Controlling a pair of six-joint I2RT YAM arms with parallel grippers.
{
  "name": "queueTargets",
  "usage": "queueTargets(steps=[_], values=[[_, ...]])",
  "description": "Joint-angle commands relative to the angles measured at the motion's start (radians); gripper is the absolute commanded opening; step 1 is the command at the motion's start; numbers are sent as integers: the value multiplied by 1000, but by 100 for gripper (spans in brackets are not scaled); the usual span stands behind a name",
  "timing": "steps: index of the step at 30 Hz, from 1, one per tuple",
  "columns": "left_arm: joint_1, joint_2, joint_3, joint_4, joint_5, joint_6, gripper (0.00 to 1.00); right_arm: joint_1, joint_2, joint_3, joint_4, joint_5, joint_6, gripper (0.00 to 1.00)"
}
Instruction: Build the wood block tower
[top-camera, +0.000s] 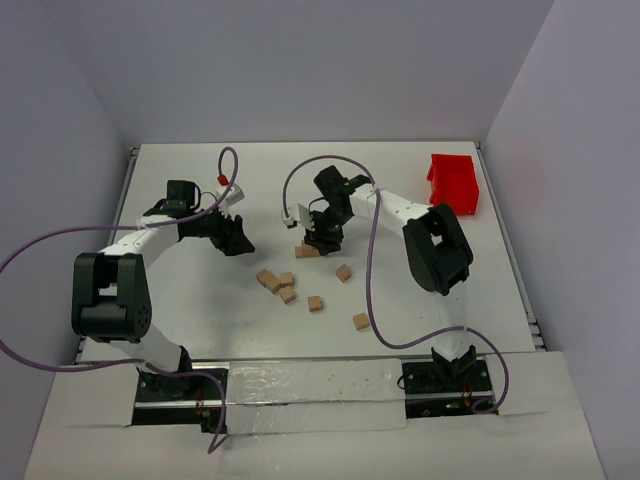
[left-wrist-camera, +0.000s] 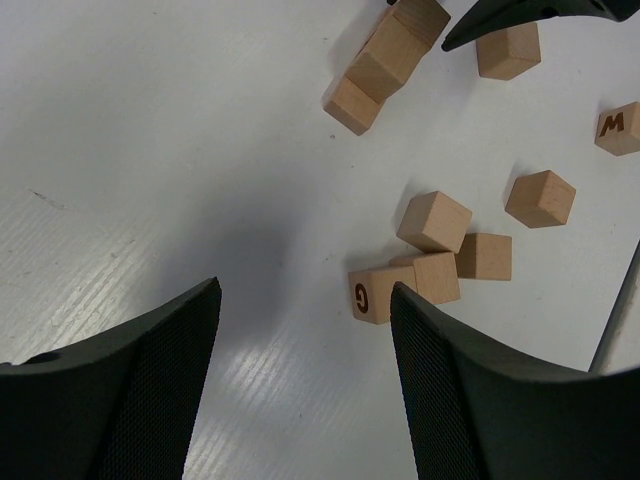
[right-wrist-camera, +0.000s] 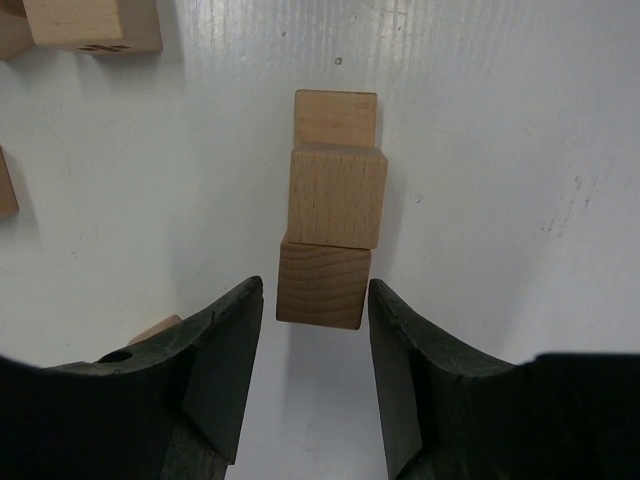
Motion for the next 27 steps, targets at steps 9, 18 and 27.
queueTargets(steps=[9, 18, 27], values=[[8, 9, 0, 36, 47, 9, 75, 10, 14, 59, -21, 3, -20, 50], [8, 15, 0, 38, 48, 9, 75, 10, 18, 61, -21, 9, -28, 47], [8, 20, 3, 37, 47, 9, 75, 14, 22, 66, -24, 14, -29, 47]])
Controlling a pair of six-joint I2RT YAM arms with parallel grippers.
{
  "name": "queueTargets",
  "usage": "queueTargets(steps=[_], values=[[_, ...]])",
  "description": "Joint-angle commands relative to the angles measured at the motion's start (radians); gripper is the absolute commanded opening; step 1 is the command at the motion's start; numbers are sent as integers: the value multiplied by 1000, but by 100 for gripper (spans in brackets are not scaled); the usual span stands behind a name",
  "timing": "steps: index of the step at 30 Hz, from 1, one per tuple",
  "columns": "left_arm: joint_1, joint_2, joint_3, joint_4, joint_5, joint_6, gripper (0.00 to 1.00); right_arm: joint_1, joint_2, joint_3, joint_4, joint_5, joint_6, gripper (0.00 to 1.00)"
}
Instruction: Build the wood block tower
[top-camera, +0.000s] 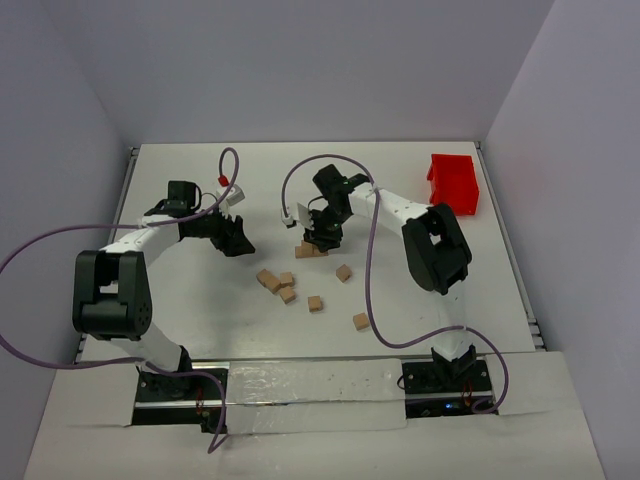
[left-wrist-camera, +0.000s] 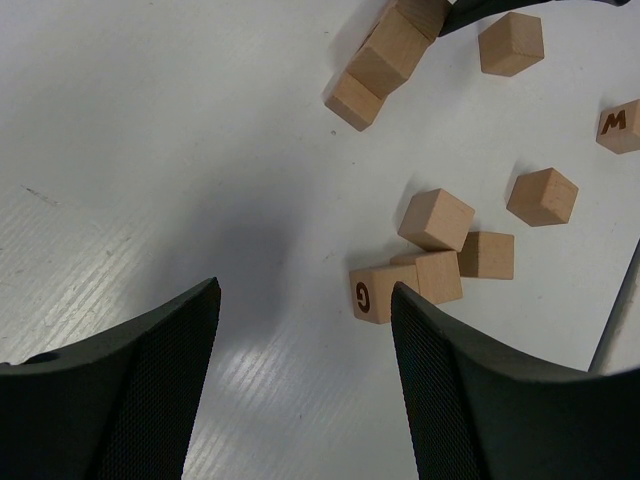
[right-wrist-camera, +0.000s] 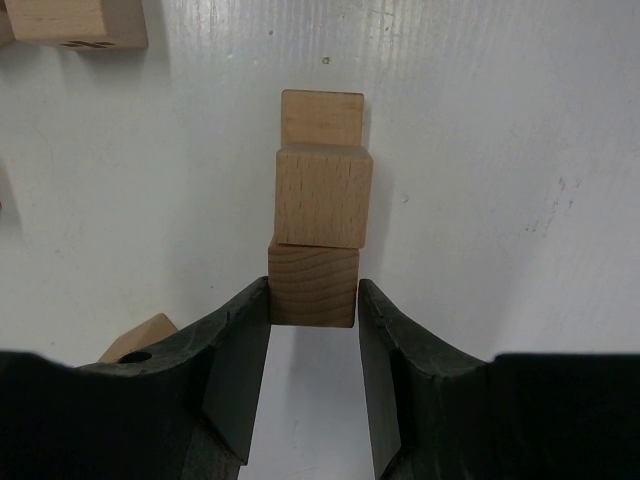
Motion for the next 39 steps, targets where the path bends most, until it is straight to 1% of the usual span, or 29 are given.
queueTargets(steps=[1, 5, 7, 9, 10, 11, 12, 20, 21, 22, 24, 26, 34, 35, 37, 38, 39], values=[[8, 6, 2, 36, 48, 8, 75, 13, 12, 44, -17, 0, -11, 46], [8, 9, 1, 38, 48, 10, 76, 13, 17, 52, -21, 1, -9, 47], [8, 8, 1, 37, 48, 10, 77, 14, 19, 54, -25, 2, -10, 48], [8, 7, 0, 38, 46, 11, 80, 16, 20, 56, -28, 1, -9, 55], [8, 7, 0, 38, 48, 12, 80, 16, 20, 56, -28, 1, -9, 55], [8, 6, -2, 40, 48, 13, 83, 19, 17, 55, -31, -2, -10, 59], [8, 6, -2, 40, 48, 13, 84, 19, 17, 53, -31, -2, -10, 61], [8, -7, -14, 48, 47, 19, 91, 35, -5, 40, -21, -8, 8, 75], [8, -11, -15, 47, 49, 22, 91, 36, -9, 39, -19, -10, 13, 80], [8, -15, -16, 46, 51, 25, 92, 38, -16, 38, -15, -11, 18, 89], [8, -27, -23, 45, 58, 39, 92, 41, -23, 38, -13, -10, 29, 98], [8, -44, -35, 45, 71, 61, 93, 42, -35, 44, -11, -7, 45, 100], [8, -118, -68, 43, 81, 115, 93, 42, -110, 77, -29, -5, 81, 100], [9, -127, -70, 32, 85, 137, 92, 42, -122, 81, -32, -8, 85, 100], [8, -148, -80, -5, 95, 238, 90, 42, -150, 84, -34, -12, 98, 100], [8, -157, -81, -25, 98, 247, 89, 42, -156, 84, -34, -15, 100, 100], [8, -166, -87, -55, 108, 305, 88, 42, -181, 87, -35, -19, 109, 100]])
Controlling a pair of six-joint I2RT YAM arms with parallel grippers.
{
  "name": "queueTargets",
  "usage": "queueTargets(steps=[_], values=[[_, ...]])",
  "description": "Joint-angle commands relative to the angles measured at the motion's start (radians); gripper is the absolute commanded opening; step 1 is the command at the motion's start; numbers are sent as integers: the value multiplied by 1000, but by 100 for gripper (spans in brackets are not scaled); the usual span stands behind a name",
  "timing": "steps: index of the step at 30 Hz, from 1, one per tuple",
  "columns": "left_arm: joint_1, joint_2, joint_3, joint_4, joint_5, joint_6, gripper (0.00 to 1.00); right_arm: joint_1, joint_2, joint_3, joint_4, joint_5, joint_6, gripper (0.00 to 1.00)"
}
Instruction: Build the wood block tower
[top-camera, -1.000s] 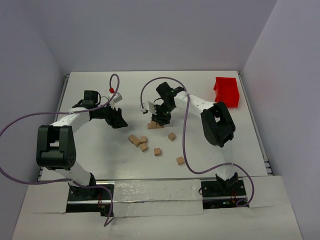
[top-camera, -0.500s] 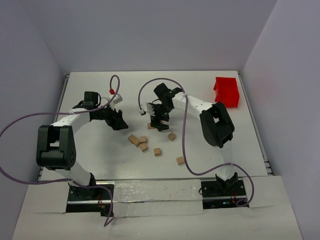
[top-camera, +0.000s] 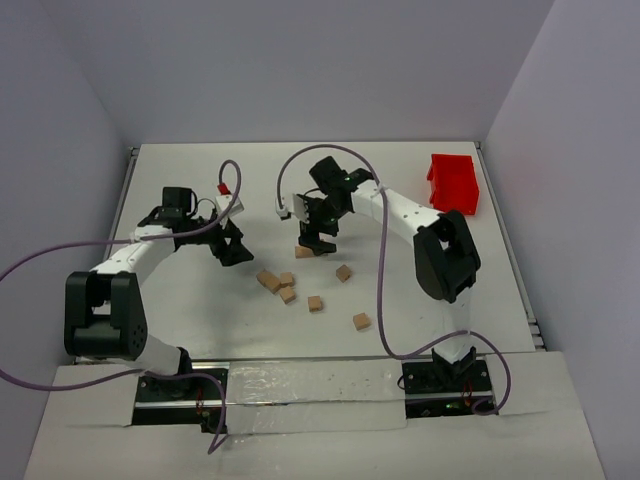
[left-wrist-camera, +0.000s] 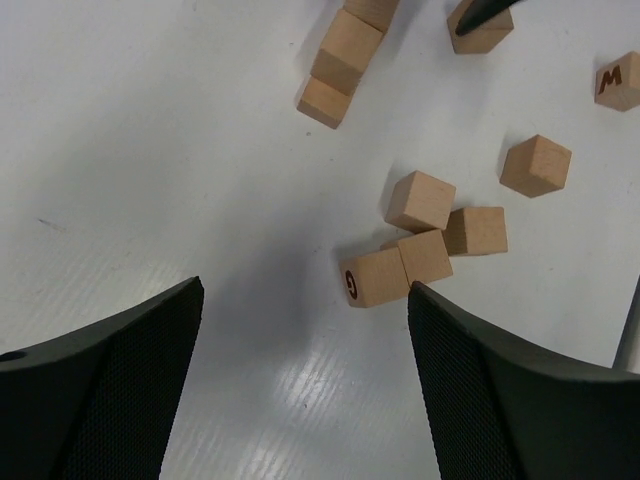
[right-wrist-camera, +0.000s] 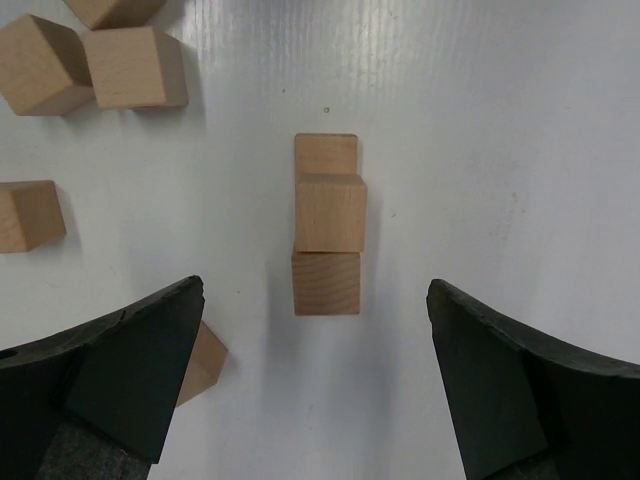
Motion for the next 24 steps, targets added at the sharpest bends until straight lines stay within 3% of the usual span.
queueTargets(steps=[1, 6, 12, 24], values=[[8, -71, -19, -104, 77, 267, 88, 7, -133, 60, -21, -27, 46, 100], [0, -42, 53, -320, 30, 633, 77, -16, -249, 34, -20, -72, 136, 100], [-77, 52, 181, -585, -27, 923, 71, -96, -389, -115, 28, -167, 271, 100], [-298, 229, 265, -635, -202, 1083, 70, -270, -666, -469, 113, -250, 376, 100]])
